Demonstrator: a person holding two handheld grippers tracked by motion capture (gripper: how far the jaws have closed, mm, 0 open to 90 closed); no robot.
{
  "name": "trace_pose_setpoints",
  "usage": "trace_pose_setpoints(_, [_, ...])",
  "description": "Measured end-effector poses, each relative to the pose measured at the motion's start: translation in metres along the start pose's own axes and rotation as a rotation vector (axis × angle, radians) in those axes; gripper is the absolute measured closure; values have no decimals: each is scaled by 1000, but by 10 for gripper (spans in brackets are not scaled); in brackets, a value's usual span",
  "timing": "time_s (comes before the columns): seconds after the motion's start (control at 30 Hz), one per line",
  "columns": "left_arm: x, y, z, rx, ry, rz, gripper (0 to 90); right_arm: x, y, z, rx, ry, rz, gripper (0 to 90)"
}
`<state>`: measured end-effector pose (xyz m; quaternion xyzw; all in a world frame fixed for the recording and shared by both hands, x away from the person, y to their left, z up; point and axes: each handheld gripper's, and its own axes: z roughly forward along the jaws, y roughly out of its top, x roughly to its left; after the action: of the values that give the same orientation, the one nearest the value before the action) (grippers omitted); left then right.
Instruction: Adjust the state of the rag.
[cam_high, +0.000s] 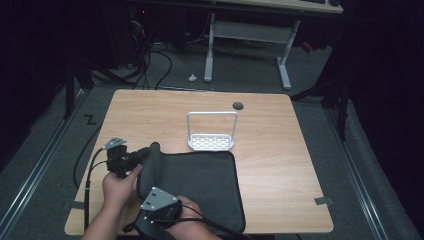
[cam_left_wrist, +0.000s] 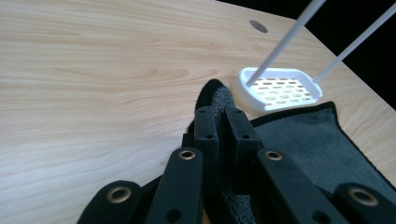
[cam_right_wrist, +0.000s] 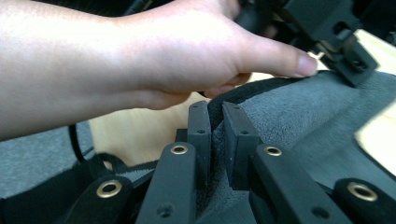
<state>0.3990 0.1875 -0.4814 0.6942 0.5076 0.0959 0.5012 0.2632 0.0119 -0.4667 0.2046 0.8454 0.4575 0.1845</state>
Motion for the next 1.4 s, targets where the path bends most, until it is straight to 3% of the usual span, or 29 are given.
trace_pose_setpoints(0.3, [-46,2,32,3,-9,39,843,-32,-38,-53,2,-92,52,831])
trace_pose_setpoints(0.6, [-80,1,58,25,-35,68,841,-56,-77,-97,21,-165,112,830])
trace_pose_setpoints(1.17, [-129,1,93,69,-79,113,840,-65,-110,-125,61,-208,154,829])
trace_pose_setpoints(1.4, [-150,2,111,93,-71,133,837,-70,-120,-137,67,-231,180,827])
